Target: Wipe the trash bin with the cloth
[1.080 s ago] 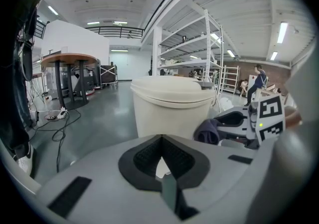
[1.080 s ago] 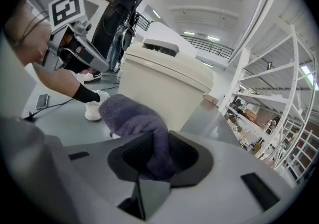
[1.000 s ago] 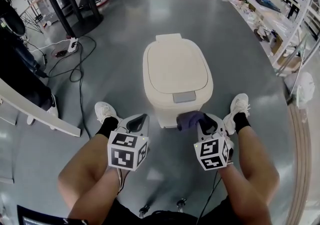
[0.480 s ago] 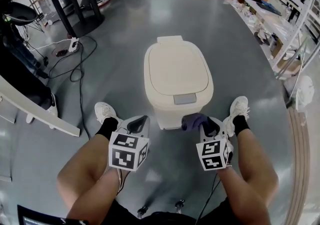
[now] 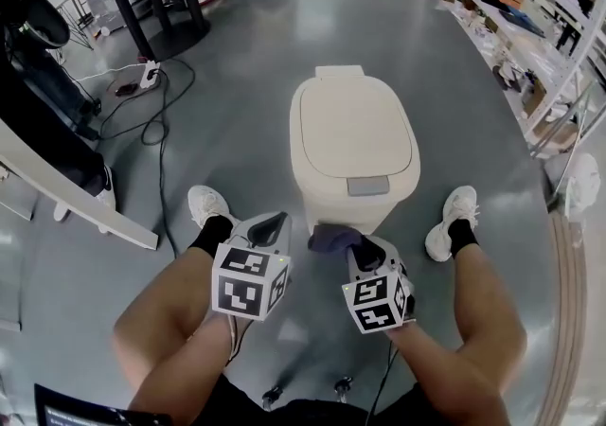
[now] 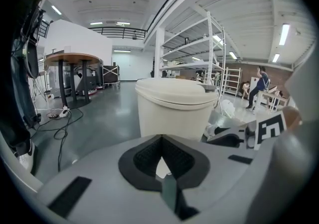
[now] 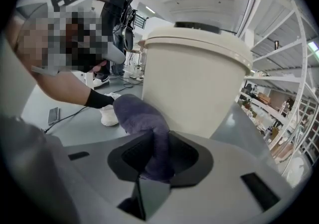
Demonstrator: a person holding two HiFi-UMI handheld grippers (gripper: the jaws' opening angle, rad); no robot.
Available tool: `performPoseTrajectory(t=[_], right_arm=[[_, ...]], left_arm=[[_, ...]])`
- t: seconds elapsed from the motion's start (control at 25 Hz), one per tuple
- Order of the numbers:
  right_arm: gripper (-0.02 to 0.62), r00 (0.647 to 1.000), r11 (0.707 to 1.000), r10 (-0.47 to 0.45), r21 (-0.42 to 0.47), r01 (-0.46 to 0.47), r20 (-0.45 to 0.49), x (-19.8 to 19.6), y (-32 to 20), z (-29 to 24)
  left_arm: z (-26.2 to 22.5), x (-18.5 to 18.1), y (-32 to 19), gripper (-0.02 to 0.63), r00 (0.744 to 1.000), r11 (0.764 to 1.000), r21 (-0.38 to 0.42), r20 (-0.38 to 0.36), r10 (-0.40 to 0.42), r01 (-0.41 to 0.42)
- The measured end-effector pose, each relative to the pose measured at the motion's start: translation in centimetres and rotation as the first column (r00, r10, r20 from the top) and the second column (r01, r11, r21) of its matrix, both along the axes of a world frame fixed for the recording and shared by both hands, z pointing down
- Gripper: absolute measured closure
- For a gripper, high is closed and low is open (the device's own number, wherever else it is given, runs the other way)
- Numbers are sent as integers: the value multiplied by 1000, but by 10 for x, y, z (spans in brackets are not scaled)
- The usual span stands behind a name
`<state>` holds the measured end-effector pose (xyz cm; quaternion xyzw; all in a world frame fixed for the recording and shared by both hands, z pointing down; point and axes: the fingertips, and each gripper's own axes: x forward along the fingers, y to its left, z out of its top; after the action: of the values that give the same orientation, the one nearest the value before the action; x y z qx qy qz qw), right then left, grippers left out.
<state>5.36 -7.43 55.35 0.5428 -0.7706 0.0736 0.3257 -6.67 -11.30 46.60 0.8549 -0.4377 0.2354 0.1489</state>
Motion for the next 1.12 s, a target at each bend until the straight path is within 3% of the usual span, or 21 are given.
performPoseTrajectory(t=[0.32, 1.12], right_arm=[[495, 996, 996, -87, -31, 86, -28, -58, -18, 17], [495, 998, 998, -48, -38, 46, -32, -32, -21, 22]], left_arm=[[-3, -14, -6, 609, 999, 1000, 0, -29, -25, 25], [18, 0, -3, 609, 1000, 1000, -26, -11, 14, -15]])
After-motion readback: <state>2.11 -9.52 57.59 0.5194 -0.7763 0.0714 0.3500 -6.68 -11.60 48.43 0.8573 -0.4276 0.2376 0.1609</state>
